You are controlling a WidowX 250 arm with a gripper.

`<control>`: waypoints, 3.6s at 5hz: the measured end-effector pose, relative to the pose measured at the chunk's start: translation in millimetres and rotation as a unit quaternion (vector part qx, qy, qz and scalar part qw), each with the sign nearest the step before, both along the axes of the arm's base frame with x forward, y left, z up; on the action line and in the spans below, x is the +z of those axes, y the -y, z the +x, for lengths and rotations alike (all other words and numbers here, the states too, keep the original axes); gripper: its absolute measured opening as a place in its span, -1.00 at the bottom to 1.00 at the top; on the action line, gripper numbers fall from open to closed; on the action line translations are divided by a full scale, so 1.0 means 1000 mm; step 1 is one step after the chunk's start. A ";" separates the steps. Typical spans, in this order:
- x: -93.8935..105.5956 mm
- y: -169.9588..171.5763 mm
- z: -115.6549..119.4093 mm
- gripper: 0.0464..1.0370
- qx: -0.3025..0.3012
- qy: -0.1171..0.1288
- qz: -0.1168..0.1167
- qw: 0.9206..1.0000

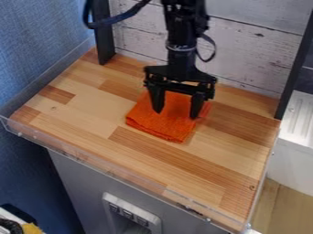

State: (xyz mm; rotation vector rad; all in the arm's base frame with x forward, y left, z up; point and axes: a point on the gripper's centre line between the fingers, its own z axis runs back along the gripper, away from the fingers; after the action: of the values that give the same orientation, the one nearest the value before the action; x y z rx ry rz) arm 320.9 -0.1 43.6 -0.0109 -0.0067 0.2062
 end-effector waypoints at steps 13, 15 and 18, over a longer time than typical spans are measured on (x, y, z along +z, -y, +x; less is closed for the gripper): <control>-0.033 -0.042 0.034 -0.97 -0.044 -0.004 -0.006 0.999; -0.035 -0.051 0.037 -0.97 -0.076 0.002 -0.003 0.997; -0.036 -0.068 0.032 -0.97 -0.108 0.007 0.007 0.994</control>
State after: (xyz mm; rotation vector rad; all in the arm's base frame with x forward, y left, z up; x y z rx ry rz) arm 353.0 67.9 7.3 0.0006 -0.0218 -0.0095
